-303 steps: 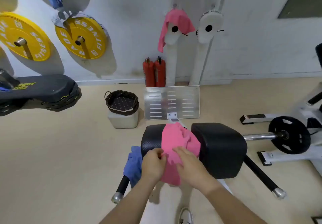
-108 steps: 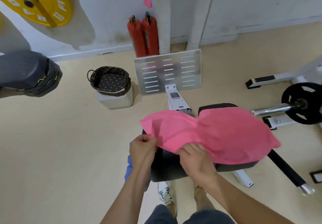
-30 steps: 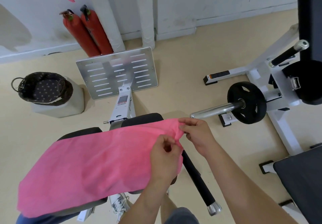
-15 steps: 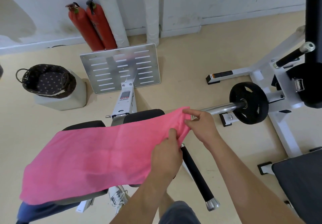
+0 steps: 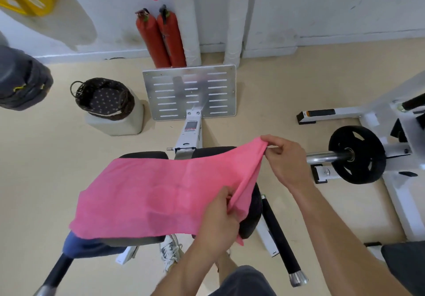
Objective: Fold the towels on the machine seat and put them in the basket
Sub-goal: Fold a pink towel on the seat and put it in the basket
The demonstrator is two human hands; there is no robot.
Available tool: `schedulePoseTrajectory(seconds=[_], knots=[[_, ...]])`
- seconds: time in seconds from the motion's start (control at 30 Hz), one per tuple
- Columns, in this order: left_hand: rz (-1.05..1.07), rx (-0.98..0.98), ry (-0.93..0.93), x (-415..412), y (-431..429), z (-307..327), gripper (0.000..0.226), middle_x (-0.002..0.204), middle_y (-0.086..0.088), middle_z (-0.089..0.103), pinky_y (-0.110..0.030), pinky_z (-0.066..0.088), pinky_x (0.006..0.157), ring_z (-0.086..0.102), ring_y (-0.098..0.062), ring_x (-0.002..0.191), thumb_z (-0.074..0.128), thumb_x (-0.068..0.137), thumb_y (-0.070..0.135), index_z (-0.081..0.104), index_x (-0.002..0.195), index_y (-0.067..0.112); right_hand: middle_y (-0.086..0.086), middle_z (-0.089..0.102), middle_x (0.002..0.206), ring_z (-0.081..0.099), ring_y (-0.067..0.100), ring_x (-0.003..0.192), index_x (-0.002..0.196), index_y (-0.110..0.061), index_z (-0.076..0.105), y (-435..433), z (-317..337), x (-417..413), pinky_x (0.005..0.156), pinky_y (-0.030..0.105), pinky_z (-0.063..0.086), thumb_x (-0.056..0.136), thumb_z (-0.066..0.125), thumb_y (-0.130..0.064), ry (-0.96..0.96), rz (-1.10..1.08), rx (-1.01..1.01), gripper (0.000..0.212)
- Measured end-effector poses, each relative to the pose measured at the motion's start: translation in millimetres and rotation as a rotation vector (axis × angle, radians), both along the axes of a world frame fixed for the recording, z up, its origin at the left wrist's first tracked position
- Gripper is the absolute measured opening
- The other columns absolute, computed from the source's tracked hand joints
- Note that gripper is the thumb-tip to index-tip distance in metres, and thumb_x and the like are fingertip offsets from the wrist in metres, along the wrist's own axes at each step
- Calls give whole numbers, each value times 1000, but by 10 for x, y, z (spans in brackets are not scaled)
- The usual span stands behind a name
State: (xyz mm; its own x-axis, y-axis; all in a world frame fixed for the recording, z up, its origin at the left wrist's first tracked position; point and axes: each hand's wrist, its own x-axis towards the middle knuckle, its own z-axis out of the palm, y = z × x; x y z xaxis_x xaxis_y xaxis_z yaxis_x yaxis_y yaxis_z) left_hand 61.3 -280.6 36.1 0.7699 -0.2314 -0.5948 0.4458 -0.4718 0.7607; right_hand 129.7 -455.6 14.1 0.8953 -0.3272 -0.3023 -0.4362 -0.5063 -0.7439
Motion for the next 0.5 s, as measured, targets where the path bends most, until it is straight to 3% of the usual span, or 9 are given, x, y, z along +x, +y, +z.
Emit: schedulePoseTrajectory(seconds=[0.03,0.13,0.23,0.43,0.5], knots=[[9,19,-38,-25,154,10,23,78,3,57,-24,48,47,56,-7,53,51,88,4,54,101,22,1,70,111,66,14,93,116,-16,68,87,18,49,86,20,43,88,58,-5,-59,58,-97,32],[66,73,-94,-117,642,4,26,70,10,53,-14,39,53,46,0,58,47,89,3,54,90,28,9,72,107,68,25,94,111,-10,70,394,40,236,88,33,50,87,62,-6,-230,159,-236,26],[195,57,-125,-181,1104,52,20,64,11,51,-14,35,53,43,0,57,50,95,10,58,88,27,11,69,109,64,29,98,116,-11,68,801,85,465,90,41,50,89,57,-7,-237,239,-303,30],[475,-48,-112,-234,1912,170,34,52,12,39,-18,38,54,39,-4,52,52,96,28,51,65,15,9,66,113,61,28,99,123,-12,64,1868,143,785,84,32,44,93,48,-7,-255,419,-365,34],[567,-54,-116,-264,2141,197,34,54,11,41,-19,37,54,40,-5,54,51,97,23,52,64,16,7,66,113,60,25,99,124,-13,63,2238,128,842,82,28,42,94,48,-9,-271,477,-365,33]])
